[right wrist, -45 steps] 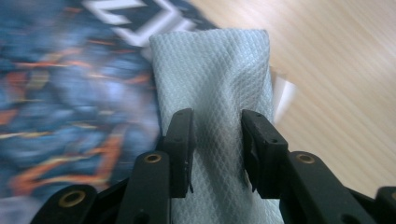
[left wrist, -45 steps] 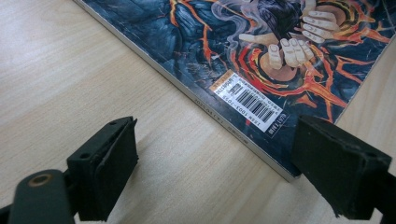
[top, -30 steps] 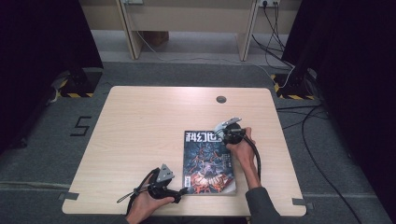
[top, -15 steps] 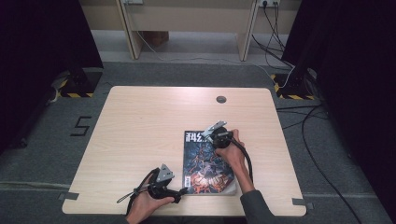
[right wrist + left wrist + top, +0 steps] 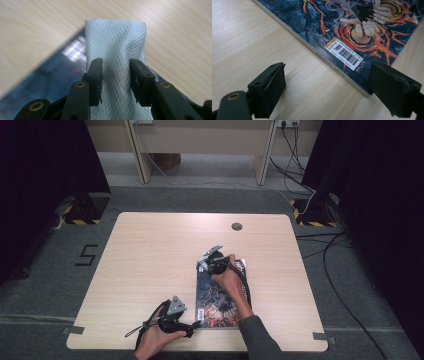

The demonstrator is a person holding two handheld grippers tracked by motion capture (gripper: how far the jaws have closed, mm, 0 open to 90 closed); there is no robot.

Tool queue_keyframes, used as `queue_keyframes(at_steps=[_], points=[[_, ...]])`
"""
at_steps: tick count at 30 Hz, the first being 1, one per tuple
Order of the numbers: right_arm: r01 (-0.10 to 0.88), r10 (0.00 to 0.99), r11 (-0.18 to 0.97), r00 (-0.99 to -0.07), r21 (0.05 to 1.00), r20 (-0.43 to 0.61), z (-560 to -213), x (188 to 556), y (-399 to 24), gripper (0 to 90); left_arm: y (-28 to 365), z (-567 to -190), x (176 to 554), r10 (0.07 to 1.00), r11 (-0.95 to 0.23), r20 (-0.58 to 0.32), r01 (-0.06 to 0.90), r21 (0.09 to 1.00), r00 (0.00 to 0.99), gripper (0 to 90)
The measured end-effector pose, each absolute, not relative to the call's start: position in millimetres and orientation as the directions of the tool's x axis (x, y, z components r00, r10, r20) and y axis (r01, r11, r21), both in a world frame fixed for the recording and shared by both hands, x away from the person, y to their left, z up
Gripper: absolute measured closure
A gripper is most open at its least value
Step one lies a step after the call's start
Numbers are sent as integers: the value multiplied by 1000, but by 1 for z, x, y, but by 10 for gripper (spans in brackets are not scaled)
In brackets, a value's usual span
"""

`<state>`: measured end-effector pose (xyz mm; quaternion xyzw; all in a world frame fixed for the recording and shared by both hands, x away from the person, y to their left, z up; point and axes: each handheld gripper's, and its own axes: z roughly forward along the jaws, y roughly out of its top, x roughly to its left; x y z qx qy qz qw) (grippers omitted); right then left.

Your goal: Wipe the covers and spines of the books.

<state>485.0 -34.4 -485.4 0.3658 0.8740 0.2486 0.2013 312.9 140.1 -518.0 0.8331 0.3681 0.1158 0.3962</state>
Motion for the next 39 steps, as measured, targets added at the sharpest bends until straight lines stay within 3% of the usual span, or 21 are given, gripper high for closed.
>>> queue_keyframes(at_steps=[8, 14, 28, 39], points=[[564, 764, 570, -632, 597, -132, -487, 491, -34, 597, 140, -518, 313, 706, -410, -105, 524, 746, 701, 135], [575, 778, 563, -611, 594, -147, -487, 495, -28, 632, 141, -519, 313, 704, -409, -106, 524, 747, 702, 135], [475, 626, 627, -779, 617, -37, -489, 430, -42, 632, 141, -518, 313, 706, -408, -107, 526, 746, 700, 135], [470, 655, 636, -748, 612, -107, -488, 417, -58, 619, 141, -518, 312, 705, -412, -99, 519, 749, 702, 139]])
